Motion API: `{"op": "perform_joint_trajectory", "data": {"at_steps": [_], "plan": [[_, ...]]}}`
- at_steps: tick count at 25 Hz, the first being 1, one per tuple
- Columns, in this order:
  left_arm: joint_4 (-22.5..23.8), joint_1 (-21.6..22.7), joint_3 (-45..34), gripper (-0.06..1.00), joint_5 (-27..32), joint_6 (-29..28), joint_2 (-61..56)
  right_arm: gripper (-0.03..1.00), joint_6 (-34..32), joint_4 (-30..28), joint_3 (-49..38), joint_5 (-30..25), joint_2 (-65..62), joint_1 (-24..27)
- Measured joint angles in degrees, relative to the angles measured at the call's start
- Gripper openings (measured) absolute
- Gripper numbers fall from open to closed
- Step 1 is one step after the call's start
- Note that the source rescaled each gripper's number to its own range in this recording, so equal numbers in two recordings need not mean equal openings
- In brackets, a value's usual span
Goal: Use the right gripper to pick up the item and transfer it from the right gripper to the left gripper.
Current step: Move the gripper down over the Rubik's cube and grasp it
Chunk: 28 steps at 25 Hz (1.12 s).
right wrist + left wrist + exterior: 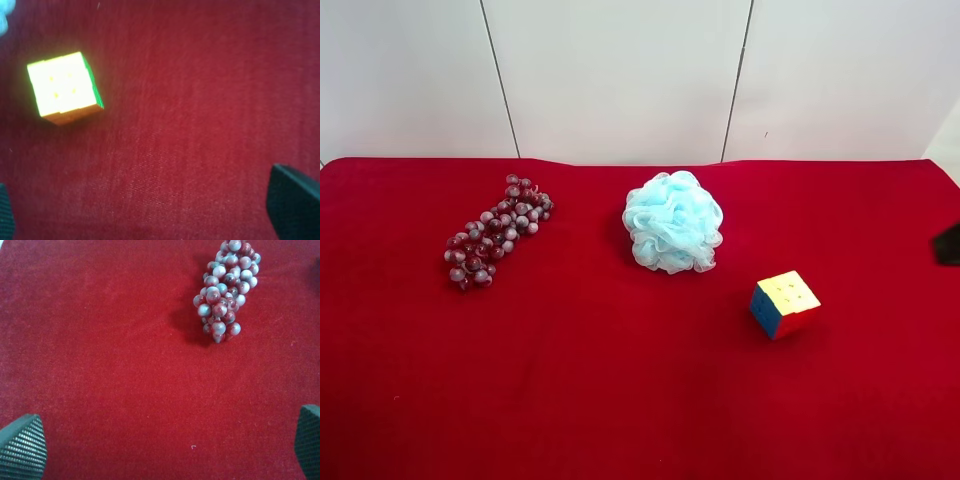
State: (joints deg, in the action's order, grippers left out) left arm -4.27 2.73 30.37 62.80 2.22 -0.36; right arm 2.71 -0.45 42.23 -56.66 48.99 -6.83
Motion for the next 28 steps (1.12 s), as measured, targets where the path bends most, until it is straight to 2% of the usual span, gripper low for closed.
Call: {"op": "perform_joint_trajectory", "data": {"at_steps": [4,10,15,21,28], "plan": [[0.0,0.0,0.0,1.0,0.0,0.0,0.0,1.0,0.0,-0.4,0.0,2.0,10.8,-3.2],[0.0,0.0,0.0,1.0,0.0,0.0,0.0,1.0,0.0,0.5,0.0,5.7,23.7,-3.8],[0.0,0.0,0.0,1.0,0.0,0.0,0.0,1.0,0.1,1.8,0.1,11.0,29.0,-3.9],[0.0,0.0,0.0,1.0,0.0,0.0,0.0,1.0,0.5,2.0,4.1,12.5,34.1,-6.8],[0.0,0.0,0.0,1.0,0.0,0.0,0.0,1.0,0.5,2.0,5.9,14.5,41.6,-7.1]]}}
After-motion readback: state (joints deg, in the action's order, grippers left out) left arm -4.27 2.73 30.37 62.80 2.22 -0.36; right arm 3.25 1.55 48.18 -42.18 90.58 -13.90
